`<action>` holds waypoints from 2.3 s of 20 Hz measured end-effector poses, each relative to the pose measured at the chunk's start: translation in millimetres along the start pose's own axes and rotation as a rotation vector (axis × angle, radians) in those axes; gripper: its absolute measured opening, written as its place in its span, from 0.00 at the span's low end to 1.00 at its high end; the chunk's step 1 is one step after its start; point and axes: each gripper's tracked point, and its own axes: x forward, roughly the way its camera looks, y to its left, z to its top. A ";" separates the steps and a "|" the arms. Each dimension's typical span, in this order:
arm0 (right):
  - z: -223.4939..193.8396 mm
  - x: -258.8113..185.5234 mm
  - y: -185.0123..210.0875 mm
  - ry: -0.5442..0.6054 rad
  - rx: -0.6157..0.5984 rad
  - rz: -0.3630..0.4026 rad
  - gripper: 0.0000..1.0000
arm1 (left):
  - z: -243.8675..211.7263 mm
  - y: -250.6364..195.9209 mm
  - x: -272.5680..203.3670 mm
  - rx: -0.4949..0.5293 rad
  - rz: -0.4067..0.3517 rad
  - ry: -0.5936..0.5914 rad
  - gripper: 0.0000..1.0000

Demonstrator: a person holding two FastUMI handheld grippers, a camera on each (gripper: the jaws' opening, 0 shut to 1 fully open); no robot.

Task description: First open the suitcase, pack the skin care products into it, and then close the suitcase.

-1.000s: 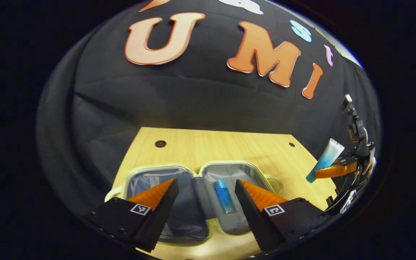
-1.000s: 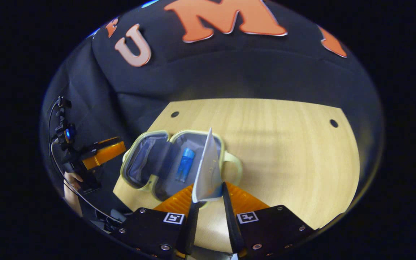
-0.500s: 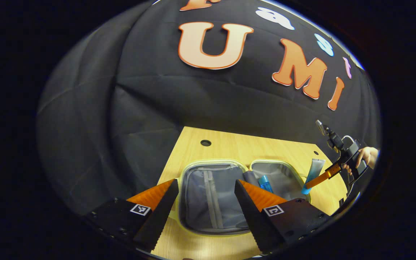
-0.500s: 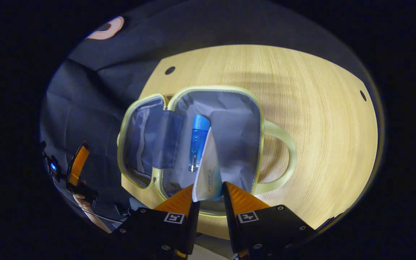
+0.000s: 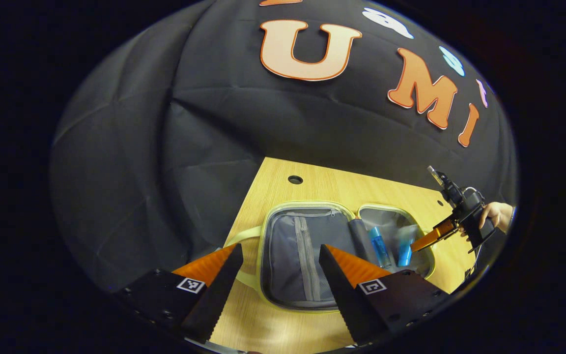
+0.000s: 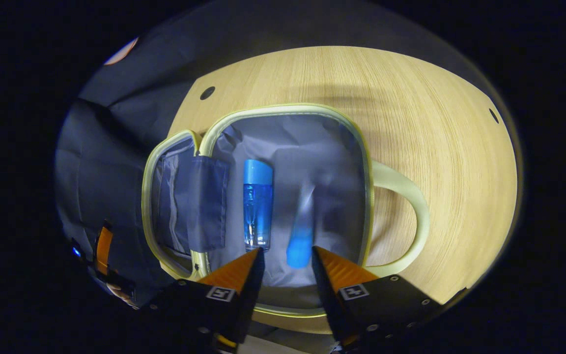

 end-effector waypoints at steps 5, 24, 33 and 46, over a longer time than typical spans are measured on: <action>10.1 -29.5 2.5 -0.119 -0.059 0.021 0.95 | -0.6 4.8 1.7 0.004 0.005 0.003 0.99; -8.9 -106.0 16.1 -0.424 -0.134 0.080 0.96 | -79.9 105.2 96.7 -0.618 -0.171 0.099 0.97; -9.9 -107.7 3.8 -0.425 -0.060 0.076 0.95 | -88.1 103.6 123.1 -0.652 -0.204 0.142 0.76; 3.2 -113.7 -2.2 -0.483 -0.047 0.094 0.96 | -45.2 76.8 96.0 -0.277 -0.104 0.185 0.07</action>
